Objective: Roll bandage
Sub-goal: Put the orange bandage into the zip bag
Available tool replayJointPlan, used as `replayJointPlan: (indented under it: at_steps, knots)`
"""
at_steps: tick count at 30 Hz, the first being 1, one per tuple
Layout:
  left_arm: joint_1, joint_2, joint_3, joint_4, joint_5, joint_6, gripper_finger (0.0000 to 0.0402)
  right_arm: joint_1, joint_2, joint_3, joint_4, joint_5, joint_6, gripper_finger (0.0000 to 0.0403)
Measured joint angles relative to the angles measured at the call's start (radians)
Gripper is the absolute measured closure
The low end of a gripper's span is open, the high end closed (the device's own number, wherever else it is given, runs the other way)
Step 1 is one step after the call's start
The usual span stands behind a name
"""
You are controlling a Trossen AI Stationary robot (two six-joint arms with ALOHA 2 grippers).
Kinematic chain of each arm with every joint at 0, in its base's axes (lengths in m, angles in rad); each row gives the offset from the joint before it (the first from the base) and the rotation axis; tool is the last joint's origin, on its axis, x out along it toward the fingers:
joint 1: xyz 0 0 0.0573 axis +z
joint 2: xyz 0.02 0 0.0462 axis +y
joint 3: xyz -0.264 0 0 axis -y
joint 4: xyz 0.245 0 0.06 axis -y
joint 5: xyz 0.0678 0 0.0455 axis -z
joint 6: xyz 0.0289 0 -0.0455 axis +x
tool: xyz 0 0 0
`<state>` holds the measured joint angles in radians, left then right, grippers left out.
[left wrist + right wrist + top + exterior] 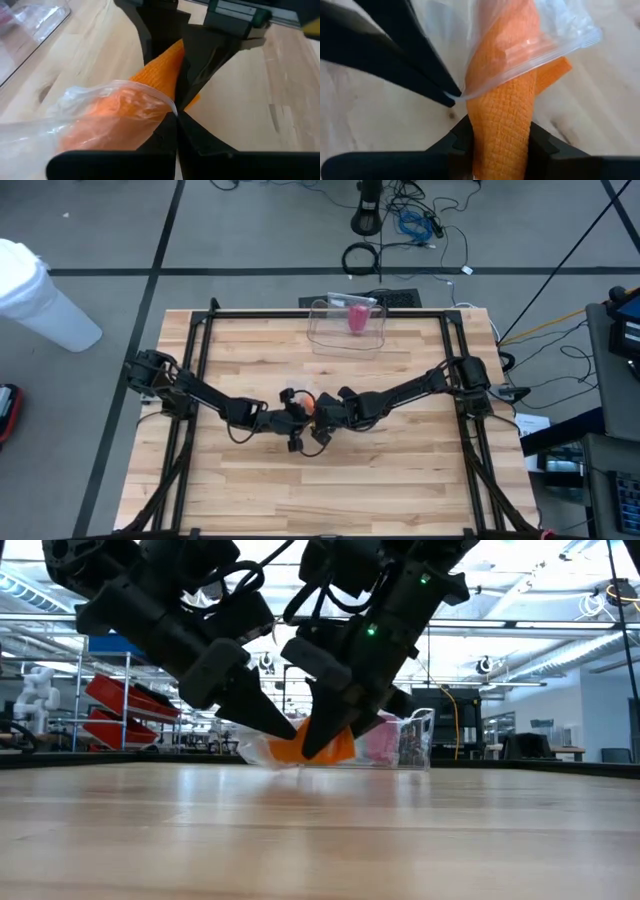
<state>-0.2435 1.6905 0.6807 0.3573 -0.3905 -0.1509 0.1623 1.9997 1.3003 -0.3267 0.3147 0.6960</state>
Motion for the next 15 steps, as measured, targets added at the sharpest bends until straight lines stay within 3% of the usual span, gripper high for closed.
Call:
replayJointPlan:
  at_steps: [8,12,15]
  knots:
    - [0.000,0.000,0.000,-0.007,-0.060,0.000,0.0401,0.000,-0.017,0.000,-0.076,-0.050,0.000,0.0290]
    - [0.001,0.000,0.000,-0.007,-0.090,-0.003,0.0401,0.005,-0.025,0.000,-0.074,-0.011,-0.004,0.0270]
    - [0.000,0.000,0.000,-0.009,-0.089,-0.007,0.0401,0.015,-0.026,0.000,-0.051,0.020,-0.096,0.0254]
